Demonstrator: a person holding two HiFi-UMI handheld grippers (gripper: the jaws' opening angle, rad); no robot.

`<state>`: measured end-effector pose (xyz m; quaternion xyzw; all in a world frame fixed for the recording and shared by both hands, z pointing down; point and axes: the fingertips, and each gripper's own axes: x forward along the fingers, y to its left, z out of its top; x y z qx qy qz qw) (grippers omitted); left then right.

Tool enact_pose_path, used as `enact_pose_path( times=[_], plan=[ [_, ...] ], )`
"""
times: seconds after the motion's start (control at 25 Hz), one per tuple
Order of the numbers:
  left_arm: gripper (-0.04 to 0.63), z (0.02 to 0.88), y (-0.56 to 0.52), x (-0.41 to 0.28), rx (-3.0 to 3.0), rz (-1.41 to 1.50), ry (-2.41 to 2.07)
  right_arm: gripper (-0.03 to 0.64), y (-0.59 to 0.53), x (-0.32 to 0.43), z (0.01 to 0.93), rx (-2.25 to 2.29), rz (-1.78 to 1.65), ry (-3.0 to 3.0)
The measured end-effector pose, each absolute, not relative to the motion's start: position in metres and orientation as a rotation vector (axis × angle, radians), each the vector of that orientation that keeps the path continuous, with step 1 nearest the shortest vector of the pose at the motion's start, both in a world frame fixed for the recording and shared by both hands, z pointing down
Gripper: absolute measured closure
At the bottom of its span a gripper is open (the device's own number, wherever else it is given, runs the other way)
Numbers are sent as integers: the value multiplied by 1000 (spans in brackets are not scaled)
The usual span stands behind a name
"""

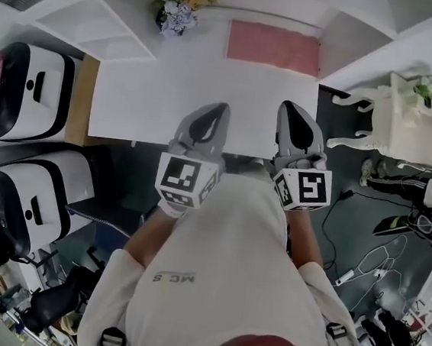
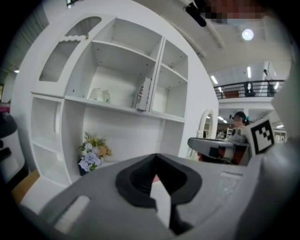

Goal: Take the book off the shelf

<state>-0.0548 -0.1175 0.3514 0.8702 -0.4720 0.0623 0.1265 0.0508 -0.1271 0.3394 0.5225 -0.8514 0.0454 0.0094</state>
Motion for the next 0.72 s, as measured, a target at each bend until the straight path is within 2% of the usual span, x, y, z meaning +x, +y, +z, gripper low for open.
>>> enact_pose_path(
  times=[0.4,0.48,0.72],
  plan=[
    [592,282,-168,-48,2611,44,-1505,618,-153,51,297,1676,41,-2681],
    [538,273,-181,-43,2634,39,-1495,618,-162,50,288,1672,37,-2674],
    [498,247,-212,-34,2676,2,-1474,618,-182,44,265,1666,-9,-2684]
  ],
)
